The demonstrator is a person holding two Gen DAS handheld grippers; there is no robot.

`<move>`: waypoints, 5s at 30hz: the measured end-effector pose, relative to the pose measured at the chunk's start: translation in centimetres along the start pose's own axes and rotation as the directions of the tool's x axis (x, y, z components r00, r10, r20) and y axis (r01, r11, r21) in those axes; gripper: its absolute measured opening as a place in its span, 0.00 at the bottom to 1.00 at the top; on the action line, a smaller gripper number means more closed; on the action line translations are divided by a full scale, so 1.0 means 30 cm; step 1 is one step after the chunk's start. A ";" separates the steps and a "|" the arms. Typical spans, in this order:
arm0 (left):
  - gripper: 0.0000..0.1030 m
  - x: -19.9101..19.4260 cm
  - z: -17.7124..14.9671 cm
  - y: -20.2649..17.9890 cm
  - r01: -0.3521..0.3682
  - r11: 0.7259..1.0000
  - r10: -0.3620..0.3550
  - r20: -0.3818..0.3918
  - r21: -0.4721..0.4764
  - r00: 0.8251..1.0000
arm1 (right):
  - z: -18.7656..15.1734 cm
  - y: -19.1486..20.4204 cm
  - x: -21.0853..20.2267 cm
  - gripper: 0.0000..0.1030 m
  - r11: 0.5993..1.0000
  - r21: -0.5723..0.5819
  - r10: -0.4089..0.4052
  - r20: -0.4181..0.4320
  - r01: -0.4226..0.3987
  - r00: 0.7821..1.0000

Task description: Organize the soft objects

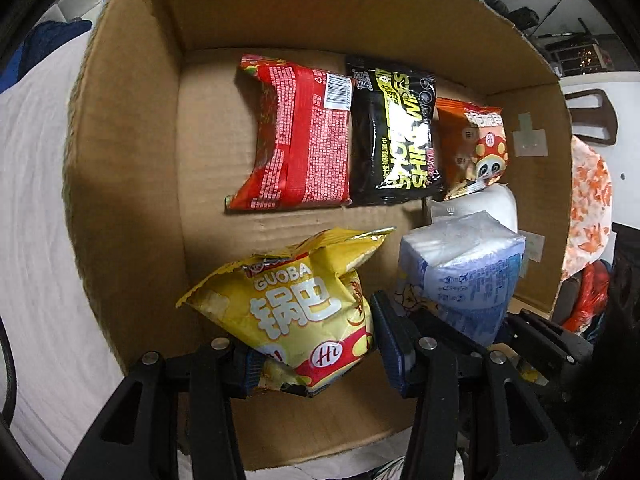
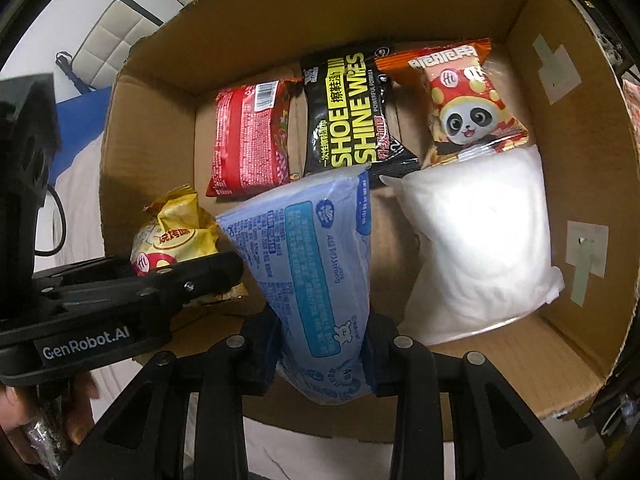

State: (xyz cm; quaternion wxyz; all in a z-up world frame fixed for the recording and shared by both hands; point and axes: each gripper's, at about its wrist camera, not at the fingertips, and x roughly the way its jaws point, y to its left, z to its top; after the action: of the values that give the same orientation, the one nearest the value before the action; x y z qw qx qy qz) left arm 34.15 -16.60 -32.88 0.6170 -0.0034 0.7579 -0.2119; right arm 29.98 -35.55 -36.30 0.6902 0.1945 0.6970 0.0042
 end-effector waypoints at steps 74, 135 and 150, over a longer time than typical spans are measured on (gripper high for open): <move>0.97 -0.873 -0.929 -0.376 -0.243 0.970 0.180 0.670 0.001 0.720 | -0.818 0.126 -1.106 1.00 0.969 0.033 -0.217 0.598 0.246 0.772; 0.97 -0.984 -1.142 -0.361 -0.295 0.956 0.199 0.737 0.001 0.646 | -1.139 0.273 -1.269 1.00 0.953 0.110 -0.282 0.673 0.283 0.684; 0.97 -0.982 -1.152 -0.368 -0.287 0.958 0.196 0.742 -0.005 0.641 | -1.153 0.265 -1.278 1.00 0.951 0.115 -0.287 0.674 0.287 0.680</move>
State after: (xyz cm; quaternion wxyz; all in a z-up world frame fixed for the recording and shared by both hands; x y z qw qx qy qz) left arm 5.97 -7.84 3.38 0.8909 0.0479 0.4258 -0.1509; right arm -2.33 -29.73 4.36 0.8897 0.0705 0.4154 -0.1759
